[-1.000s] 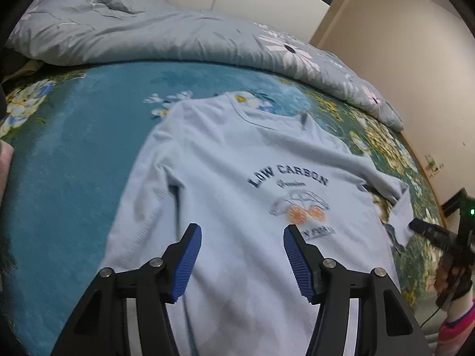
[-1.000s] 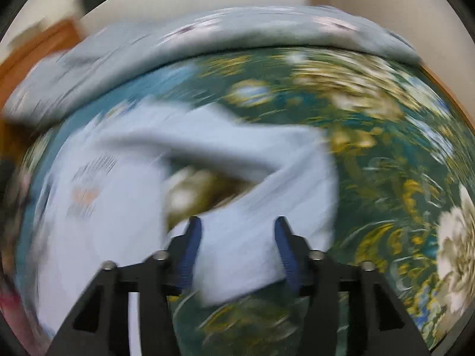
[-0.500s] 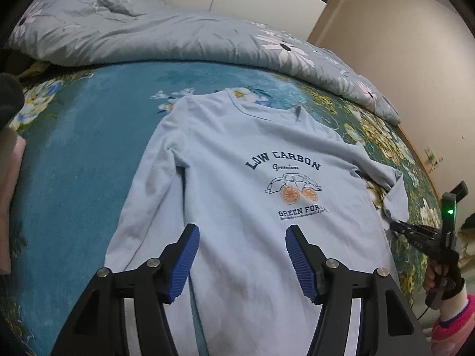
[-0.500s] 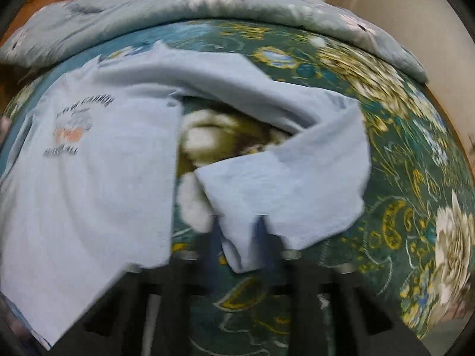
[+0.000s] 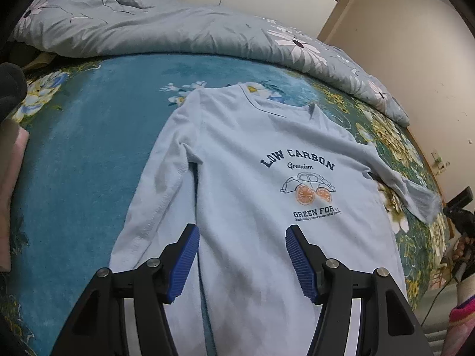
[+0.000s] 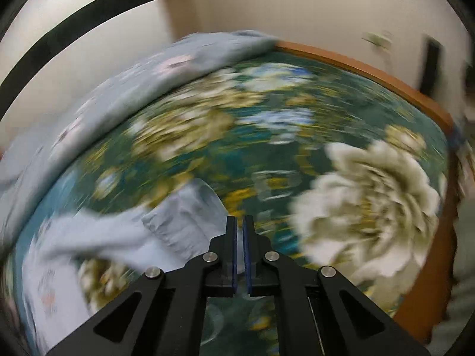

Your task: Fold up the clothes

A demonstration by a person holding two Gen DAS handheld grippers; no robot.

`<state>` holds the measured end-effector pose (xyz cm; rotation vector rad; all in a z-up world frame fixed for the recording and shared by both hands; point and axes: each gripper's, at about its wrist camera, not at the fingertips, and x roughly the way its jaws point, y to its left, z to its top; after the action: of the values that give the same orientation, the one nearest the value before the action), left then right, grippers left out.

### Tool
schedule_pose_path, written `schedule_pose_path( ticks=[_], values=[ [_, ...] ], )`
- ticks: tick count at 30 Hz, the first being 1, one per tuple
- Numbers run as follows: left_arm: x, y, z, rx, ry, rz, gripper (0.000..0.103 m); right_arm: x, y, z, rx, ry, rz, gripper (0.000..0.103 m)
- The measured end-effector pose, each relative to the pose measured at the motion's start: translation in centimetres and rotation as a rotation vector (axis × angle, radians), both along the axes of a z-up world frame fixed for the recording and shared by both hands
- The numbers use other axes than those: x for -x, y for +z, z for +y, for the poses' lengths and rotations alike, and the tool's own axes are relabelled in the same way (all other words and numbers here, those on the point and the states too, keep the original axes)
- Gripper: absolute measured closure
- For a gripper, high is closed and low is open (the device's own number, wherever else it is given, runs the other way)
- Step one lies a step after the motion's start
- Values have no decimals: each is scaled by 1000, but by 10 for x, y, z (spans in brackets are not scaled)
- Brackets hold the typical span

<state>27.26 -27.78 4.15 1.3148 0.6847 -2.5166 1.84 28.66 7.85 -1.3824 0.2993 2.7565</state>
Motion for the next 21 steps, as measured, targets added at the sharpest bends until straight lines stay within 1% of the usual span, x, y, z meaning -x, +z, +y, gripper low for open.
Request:
schedule_pose_path(
  ticks=[4, 5, 7, 9, 11, 14, 16, 18, 20, 21],
  values=[
    [-11, 3, -12, 13, 28, -11, 39, 9, -17, 36, 5, -142, -49, 100],
    [-16, 3, -15, 17, 38, -16, 39, 8, -20, 41, 13, -164, -55, 100],
    [-28, 2, -24, 30, 62, -31, 39, -2, -21, 38, 46, -161, -48, 99],
    [-39, 0, -32, 39, 81, -52, 39, -10, -17, 24, 65, -119, -27, 99],
    [-52, -4, -40, 44, 101, -78, 38, -20, -10, 1, 63, -57, -1, 99],
    [-73, -15, -47, 34, 124, -120, 38, -36, -1, -39, 91, 44, 34, 99],
    [-87, -25, -50, 29, 136, -160, 38, -49, 2, -71, 127, 113, 50, 99],
    [-99, -36, -49, 9, 143, -194, 38, -63, 1, -107, 182, 187, 63, 98],
    [-110, -44, -45, -19, 134, -210, 38, -75, -3, -140, 231, 248, 72, 98],
    [-114, -45, -41, -13, 128, -209, 38, -82, -5, -158, 252, 276, 75, 98]
  ],
)
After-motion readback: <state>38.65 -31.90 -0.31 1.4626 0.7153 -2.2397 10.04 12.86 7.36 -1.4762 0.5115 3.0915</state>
